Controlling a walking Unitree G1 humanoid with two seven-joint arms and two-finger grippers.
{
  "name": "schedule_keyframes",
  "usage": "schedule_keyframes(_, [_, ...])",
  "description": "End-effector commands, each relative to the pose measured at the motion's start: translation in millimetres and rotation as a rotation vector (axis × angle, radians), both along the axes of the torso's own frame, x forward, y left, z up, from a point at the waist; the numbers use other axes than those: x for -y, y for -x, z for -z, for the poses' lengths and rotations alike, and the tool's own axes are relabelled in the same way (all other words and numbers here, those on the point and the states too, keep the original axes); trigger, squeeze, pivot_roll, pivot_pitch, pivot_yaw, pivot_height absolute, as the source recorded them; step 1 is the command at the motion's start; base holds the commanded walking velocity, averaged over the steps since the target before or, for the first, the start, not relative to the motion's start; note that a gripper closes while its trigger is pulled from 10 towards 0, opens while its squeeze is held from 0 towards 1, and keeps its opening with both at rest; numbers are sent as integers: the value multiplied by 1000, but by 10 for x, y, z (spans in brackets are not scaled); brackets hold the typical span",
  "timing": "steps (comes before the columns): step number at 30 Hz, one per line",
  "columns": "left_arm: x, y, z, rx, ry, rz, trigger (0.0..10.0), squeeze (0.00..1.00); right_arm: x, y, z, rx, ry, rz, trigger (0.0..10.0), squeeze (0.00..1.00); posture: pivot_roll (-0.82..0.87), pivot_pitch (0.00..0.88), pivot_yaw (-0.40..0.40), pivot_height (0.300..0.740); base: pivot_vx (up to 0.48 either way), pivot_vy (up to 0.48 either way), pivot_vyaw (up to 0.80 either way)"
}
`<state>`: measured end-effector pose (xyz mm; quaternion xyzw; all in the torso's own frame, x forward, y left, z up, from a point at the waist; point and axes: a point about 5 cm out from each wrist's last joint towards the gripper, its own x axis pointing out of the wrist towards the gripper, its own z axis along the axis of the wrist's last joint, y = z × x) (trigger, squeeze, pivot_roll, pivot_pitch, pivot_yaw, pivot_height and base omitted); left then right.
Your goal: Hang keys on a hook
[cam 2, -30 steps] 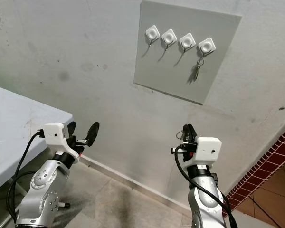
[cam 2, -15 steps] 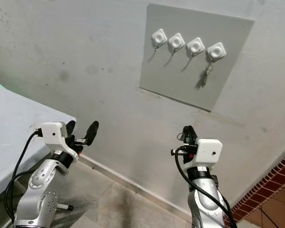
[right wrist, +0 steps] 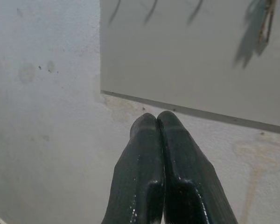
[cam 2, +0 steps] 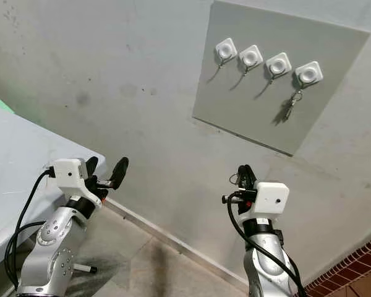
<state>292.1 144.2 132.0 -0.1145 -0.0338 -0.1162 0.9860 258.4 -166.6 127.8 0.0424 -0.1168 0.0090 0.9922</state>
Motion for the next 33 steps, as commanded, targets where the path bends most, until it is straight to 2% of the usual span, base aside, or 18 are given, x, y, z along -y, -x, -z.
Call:
schedule_keyframes(1, [18,-4,-29,4,0,11,10000,0,16,-2,-56,16,4,6,10000,0,13,0,-53,740,307,0,0])
schedule_keyframes(33, [44,-7,-24,-2,-6,24,10000,0,-26,-8,-59,19,2,-4,10000,0,15,0,-50,740,307,0,0])
